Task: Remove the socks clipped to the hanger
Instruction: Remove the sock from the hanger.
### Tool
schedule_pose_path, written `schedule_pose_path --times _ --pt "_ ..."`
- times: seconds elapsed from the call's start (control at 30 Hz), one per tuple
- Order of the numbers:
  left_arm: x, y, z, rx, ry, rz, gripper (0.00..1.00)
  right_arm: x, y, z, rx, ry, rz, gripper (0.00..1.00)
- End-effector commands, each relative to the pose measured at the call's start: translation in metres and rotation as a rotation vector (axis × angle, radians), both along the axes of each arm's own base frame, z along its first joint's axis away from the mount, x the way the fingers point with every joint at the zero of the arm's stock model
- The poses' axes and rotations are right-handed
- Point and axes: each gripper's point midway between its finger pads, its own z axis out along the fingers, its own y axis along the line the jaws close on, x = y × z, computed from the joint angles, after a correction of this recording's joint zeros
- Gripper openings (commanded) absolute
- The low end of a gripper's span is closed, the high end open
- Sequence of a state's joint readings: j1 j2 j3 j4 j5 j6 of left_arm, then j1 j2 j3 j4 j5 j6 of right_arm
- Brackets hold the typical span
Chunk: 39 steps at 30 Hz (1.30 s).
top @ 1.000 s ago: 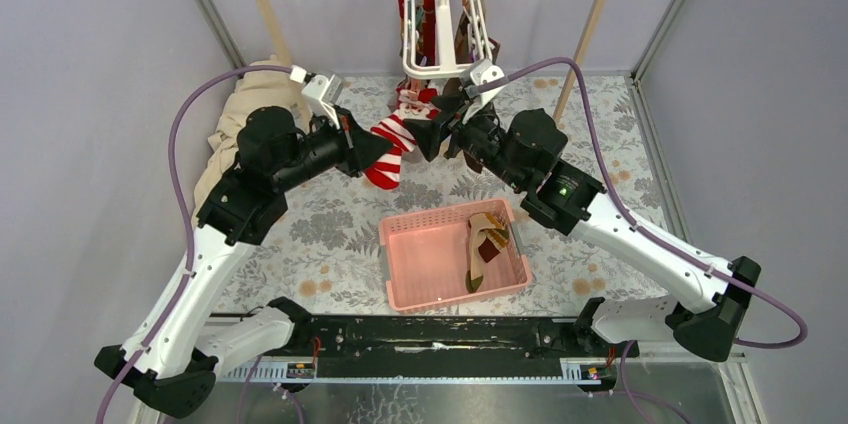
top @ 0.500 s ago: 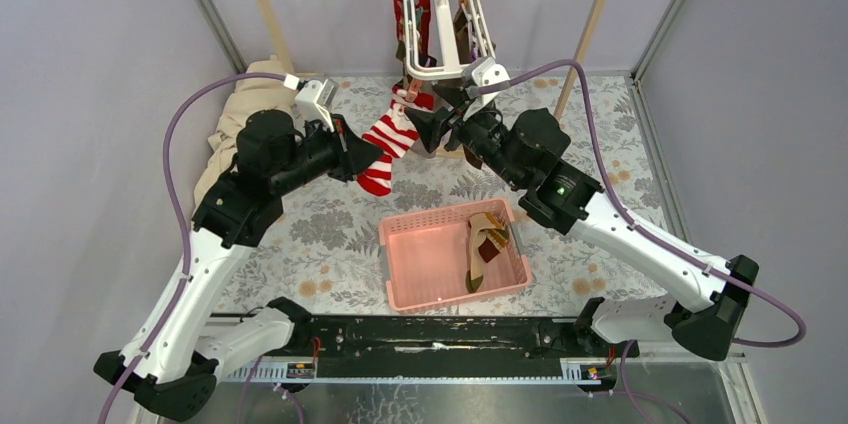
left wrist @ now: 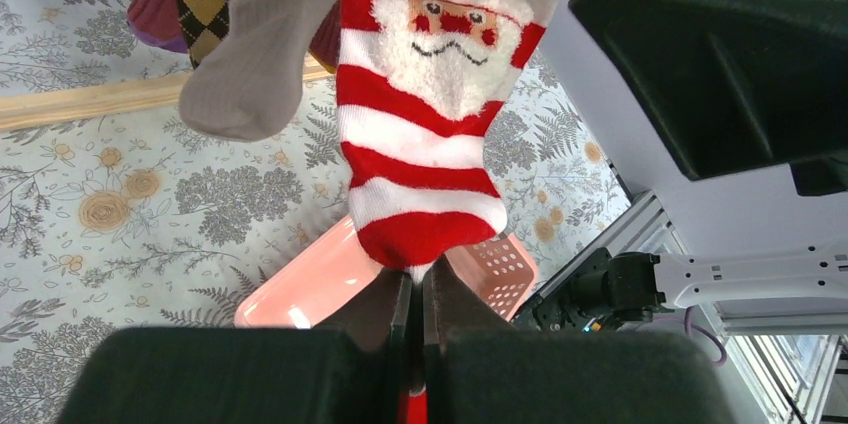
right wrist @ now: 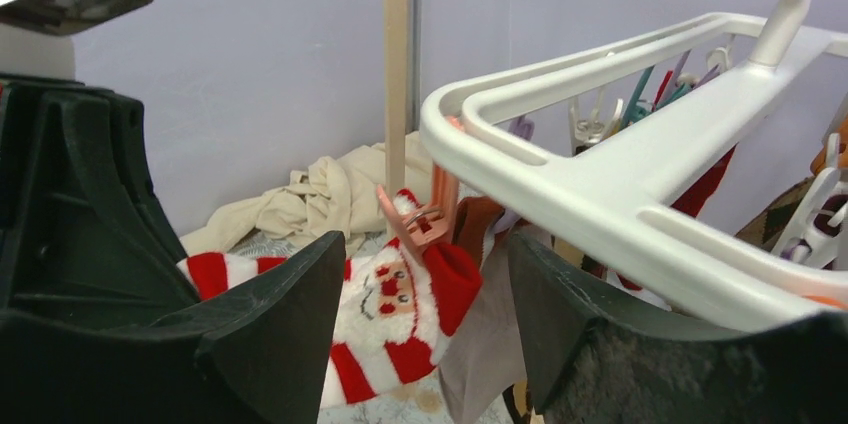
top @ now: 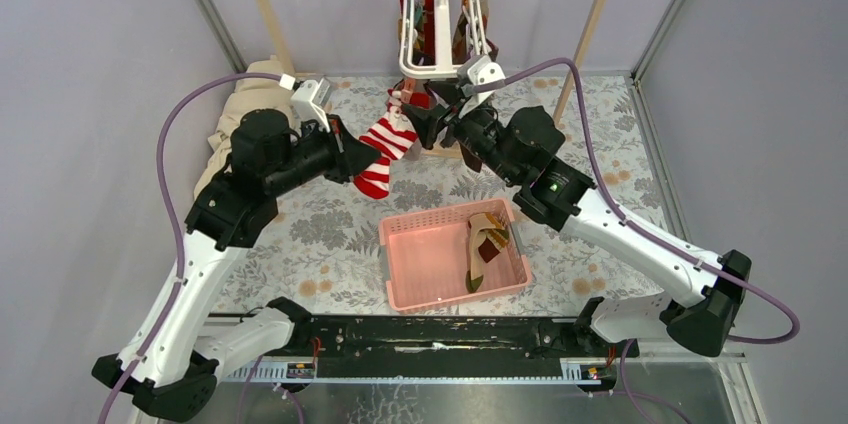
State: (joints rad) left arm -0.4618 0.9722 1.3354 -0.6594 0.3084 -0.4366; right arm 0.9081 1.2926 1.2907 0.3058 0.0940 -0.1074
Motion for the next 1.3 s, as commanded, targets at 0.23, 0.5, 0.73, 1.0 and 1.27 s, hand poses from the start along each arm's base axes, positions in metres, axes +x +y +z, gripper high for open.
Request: schedule_pose_path --times 0.23,0.5,0.73,1.0,1.27 --pt "-0.022 0.0 -0.001 -0.045 0.036 -0.045 0.02 0.006 -0.002 0.037 0.127 -0.057 0.057 0.66" --pt "-0.026 0.0 -0.005 -0.034 0.05 -0.059 0.02 0.004 0.009 0.041 0.146 -0.057 0.113 0.66" --pt "-0.025 -0.002 -0.016 -0.02 0.074 -0.068 0.01 0.003 0.007 0.047 0.168 -0.071 0.115 0.65" --pt "-0.024 -0.003 -0.023 -0.009 0.086 -0.079 0.01 0.006 0.004 0.055 0.215 -0.056 0.119 0.64" --pt "-0.023 -0.005 -0.033 -0.001 0.108 -0.083 0.0 0.006 0.0 0.062 0.251 -0.059 0.126 0.62"
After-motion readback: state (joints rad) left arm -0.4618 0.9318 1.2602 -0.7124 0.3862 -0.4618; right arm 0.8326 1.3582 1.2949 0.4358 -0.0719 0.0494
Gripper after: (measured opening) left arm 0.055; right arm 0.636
